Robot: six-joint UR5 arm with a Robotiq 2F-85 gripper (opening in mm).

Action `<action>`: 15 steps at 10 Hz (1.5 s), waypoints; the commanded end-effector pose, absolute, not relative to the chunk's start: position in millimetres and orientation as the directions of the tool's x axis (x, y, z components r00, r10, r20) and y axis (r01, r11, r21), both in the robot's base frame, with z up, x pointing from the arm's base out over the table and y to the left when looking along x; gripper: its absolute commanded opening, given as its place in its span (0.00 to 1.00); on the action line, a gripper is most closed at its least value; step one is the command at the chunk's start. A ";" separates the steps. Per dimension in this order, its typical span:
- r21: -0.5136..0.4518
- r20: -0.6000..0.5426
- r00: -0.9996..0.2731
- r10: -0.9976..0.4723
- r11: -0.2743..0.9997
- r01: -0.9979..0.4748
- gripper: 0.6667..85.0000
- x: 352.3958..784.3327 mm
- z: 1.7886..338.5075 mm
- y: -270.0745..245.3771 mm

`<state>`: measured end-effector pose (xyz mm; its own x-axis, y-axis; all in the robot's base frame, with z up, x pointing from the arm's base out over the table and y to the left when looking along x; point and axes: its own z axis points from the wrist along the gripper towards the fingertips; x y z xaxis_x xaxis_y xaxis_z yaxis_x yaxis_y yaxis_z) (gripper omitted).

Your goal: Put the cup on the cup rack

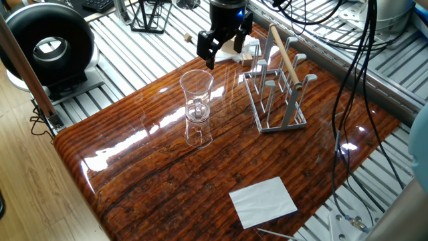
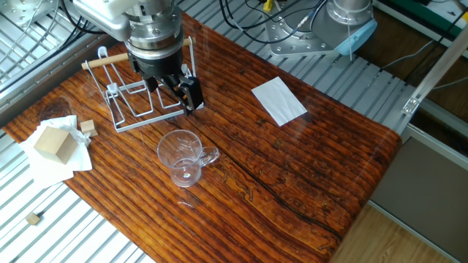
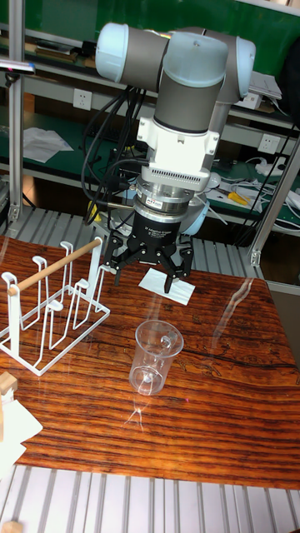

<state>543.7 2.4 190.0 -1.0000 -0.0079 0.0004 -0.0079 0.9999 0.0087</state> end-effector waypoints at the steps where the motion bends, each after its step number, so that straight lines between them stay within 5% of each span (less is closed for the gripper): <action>1: 0.009 0.000 -1.000 -0.008 1.000 -0.008 0.99 543.6 190.0 4.6; 2: -0.186 -0.077 -0.986 -0.147 0.974 -0.131 0.01 570.7 194.0 -42.9; 15: -0.184 -0.086 -0.983 -0.161 0.972 -0.143 0.01 571.5 190.4 -43.5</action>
